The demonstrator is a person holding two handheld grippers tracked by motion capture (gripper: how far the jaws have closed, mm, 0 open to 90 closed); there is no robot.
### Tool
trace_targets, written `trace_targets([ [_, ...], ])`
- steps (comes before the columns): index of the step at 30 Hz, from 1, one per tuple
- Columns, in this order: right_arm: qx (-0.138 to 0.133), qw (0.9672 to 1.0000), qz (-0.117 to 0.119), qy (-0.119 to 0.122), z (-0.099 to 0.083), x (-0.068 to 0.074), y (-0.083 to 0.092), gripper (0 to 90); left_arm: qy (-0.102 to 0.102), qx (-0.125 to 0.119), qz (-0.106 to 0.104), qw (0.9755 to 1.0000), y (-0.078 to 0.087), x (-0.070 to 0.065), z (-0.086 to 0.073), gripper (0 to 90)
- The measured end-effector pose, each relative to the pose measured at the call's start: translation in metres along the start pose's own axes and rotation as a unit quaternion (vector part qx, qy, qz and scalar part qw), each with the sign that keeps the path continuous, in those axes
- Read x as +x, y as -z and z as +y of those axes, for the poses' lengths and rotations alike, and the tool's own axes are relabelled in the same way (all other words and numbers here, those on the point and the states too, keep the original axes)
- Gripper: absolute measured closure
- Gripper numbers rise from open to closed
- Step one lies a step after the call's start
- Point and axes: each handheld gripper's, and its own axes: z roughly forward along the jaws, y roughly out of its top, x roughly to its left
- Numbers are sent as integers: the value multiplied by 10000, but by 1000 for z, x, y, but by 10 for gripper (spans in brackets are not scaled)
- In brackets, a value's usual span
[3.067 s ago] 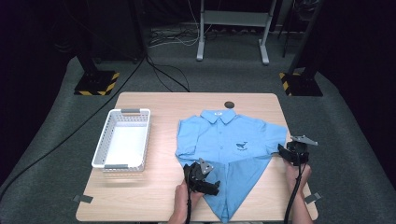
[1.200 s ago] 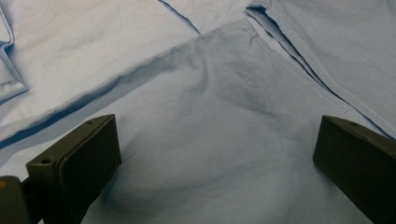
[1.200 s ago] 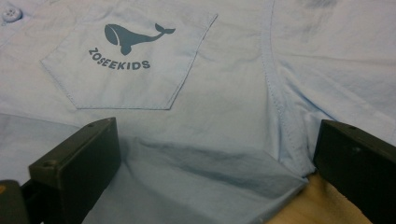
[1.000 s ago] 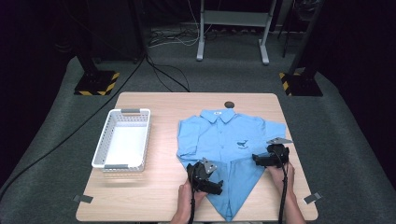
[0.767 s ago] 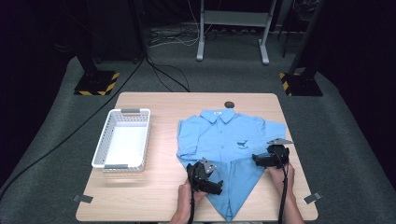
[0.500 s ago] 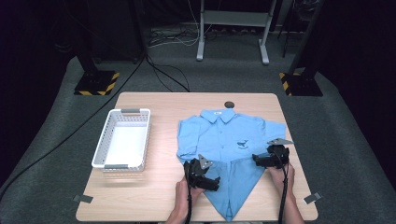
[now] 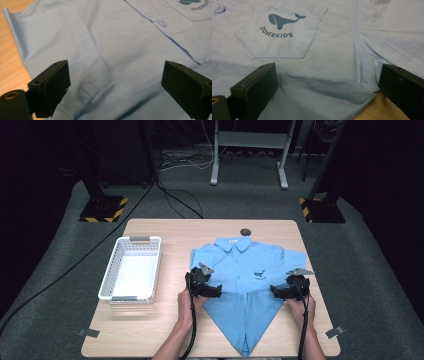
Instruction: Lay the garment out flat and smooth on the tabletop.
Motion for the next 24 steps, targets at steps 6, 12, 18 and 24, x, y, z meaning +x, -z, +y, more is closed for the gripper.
trace_targets([
  [6, -6, 10000, -2, 2, 0, 0, 0, 15, 99, 297, 17, 9995, -12, 11, 0, 204],
  [12, -7, 10000, -1, 9, 0, 0, 0, 17, 205, 276, 34, 9994, -14, 15, -2, 348],
  [18, -7, 10000, -1, 4, 0, 0, 0, 18, 179, 245, 134, 9994, -12, 18, -3, 504],
  [24, -10, 10000, -1, 6, 0, 0, 0, 18, 137, 211, 115, 9996, -11, 18, -3, 628],
])
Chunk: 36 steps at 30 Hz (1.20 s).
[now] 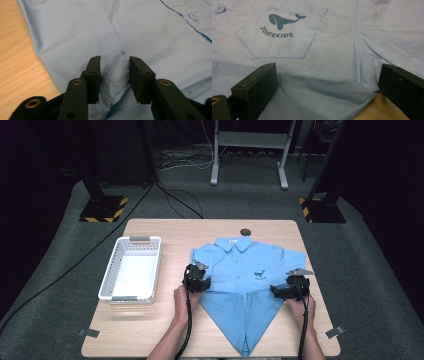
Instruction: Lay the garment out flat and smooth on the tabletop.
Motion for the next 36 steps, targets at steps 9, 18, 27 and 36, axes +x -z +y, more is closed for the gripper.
trace_targets([
  [9, 0, 10000, 0, 0, 0, 0, 0, 18, -162, -28, 20, 9999, 1, -1, 0, 770],
  [18, -4, 10000, -1, 1, 0, 0, 0, 20, -150, -193, 123, 9996, 6, 2, -6, 806],
  [27, -6, 10000, -1, 5, 0, 0, 0, 20, 67, -391, 225, 9990, 16, 17, -9, 806],
  [36, -7, 10000, -2, 4, 0, 0, 0, 20, 283, -506, 410, 9975, 26, 32, -14, 805],
])
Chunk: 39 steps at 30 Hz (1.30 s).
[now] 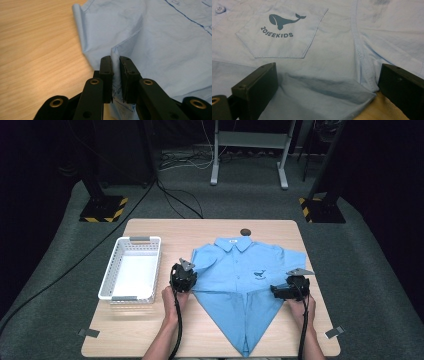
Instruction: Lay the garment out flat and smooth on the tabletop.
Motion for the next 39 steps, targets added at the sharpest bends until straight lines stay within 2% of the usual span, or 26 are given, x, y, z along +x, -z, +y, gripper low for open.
trace_targets([
  [14, 2, 10000, -1, -5, 0, 0, 0, 20, 154, 11, 230, 9996, 8, 17, -10, 784],
  [27, 1, 10000, -3, -8, 0, 0, 0, 20, 154, 160, 468, 9987, 10, 20, -15, 740],
  [34, 0, 10000, -4, -9, 0, 0, 0, 20, 205, 285, 664, 9972, 9, 22, -20, 622],
  [39, 1, 10000, -6, -10, 0, 0, 0, 20, 291, 354, 650, 9968, 9, 23, -21, 530],
])
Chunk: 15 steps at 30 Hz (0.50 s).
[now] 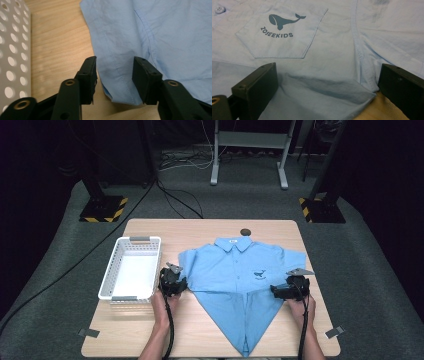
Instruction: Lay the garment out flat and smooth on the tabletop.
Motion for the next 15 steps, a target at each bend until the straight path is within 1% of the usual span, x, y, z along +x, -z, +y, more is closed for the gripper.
trace_targets([
  [2, 1, 10000, -1, 0, 0, 0, 0, 21, -3, 64, -56, 10000, 0, -1, 0, 477],
  [4, 4, 10000, -5, -6, 0, 0, 0, 21, -5, 62, -42, 10000, 2, -3, -1, 406],
  [6, 0, 10000, -14, -8, 0, 0, 0, 22, 11, 58, -88, 9999, 5, -3, -2, 339],
  [8, -8, 10000, -21, -13, -1, 0, 1, 24, 35, -27, -106, 9999, 9, -5, -3, 278],
  [12, -17, 10000, -27, -27, -1, 0, 2, 25, -15, -139, -130, 9998, 19, -9, -6, 215],
  [15, -20, 10000, -38, -23, -1, 1, 2, 25, -50, -171, -143, 9997, 25, -13, -10, 184],
])
